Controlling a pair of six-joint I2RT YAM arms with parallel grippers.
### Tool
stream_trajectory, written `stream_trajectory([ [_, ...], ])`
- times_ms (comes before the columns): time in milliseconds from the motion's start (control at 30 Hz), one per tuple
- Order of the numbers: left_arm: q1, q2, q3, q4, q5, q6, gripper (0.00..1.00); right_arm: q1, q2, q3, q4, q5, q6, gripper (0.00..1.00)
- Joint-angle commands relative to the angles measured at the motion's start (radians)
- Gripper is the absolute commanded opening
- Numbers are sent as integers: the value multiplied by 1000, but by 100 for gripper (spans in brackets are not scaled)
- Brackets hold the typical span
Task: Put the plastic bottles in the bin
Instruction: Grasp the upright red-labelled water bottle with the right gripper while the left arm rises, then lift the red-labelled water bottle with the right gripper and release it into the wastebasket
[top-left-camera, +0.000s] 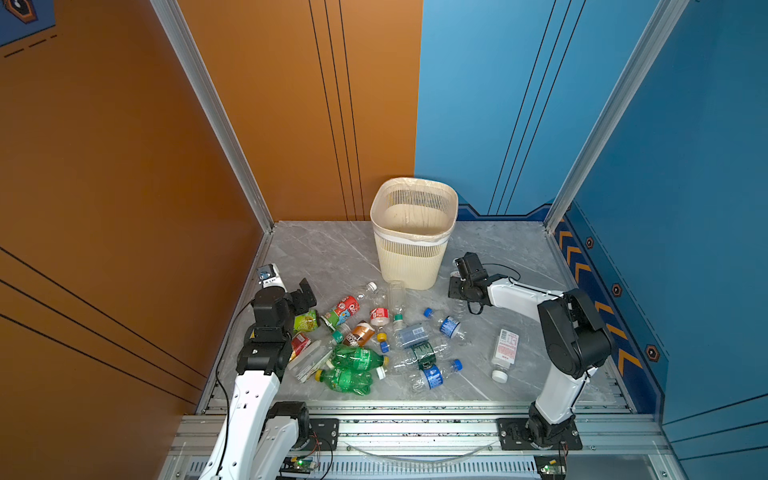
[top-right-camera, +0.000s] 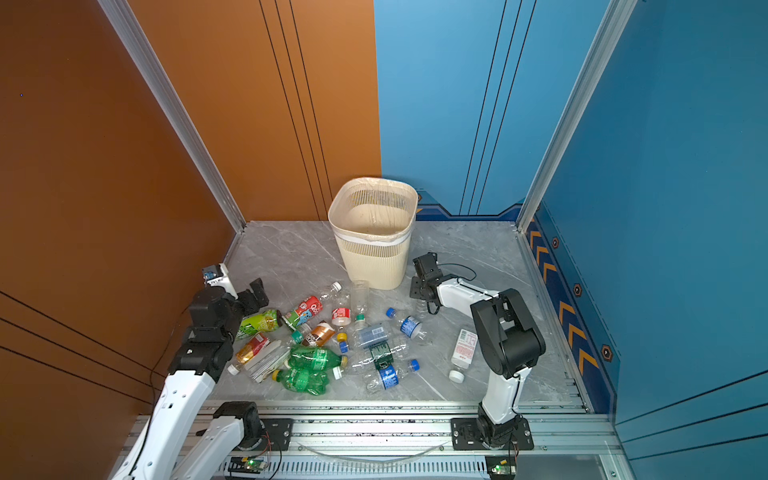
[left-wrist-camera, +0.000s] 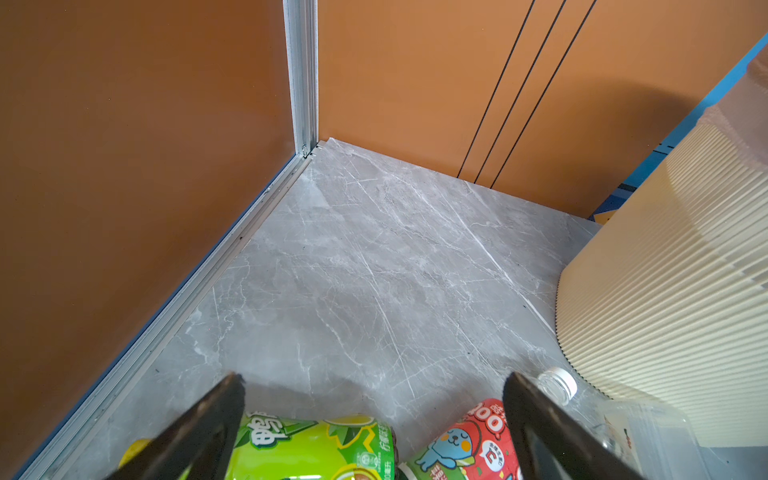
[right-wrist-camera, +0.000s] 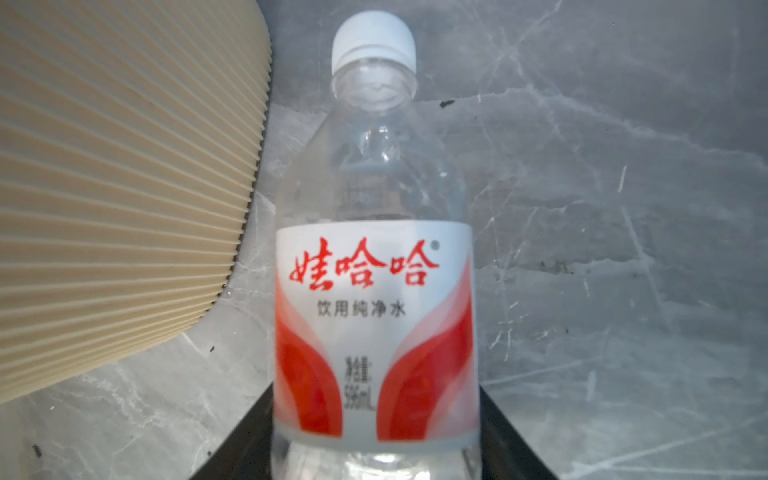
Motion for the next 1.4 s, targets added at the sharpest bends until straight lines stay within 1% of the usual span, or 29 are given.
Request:
stream_trajectory([
  [0, 8, 1, 23, -9, 18, -12, 98, -10, -11, 19, 2, 28, 11, 55],
  [100, 8, 3, 22, -9, 19, -13, 98, -17, -47, 14, -9, 30, 15, 52],
  [200, 8, 6, 22, -9, 24, -15, 98, -25, -120, -10, -22, 39, 17, 52],
  [300, 8, 10, 25, -10, 28, -15, 98, -38, -225, -59, -39, 46, 23, 51],
  [433, 9, 10, 25, -9, 29, -17, 98, -57, -402, -169, -56, 53, 38, 52],
  [500, 11, 12, 24, -10, 32, -16, 98, -62, -482, -198, -71, 65, 32, 52],
  [633, 11, 19, 26, -10, 40, -19, 98, -74, -582, -164, -125, 77, 1, 53],
  [700, 13, 20, 26, -10, 42, -21, 98, -74, -596, -102, -153, 72, -26, 54],
  [833, 13, 20, 25, -10, 45, -22, 98, -74, -570, 49, -209, 37, -75, 54],
  [1000, 13, 24, 25, -9, 46, -25, 98, -65, -494, 302, -273, -16, -165, 54],
  [1133, 14, 33, 26, -9, 57, -24, 98, -40, -388, 536, -329, -50, -237, 54],
  [1233, 14, 36, 28, -10, 63, -25, 98, -15, -303, 681, -351, -66, -280, 54],
  [1367, 14, 40, 27, -9, 76, -26, 98, 5, -157, 915, -401, -111, -336, 54],
])
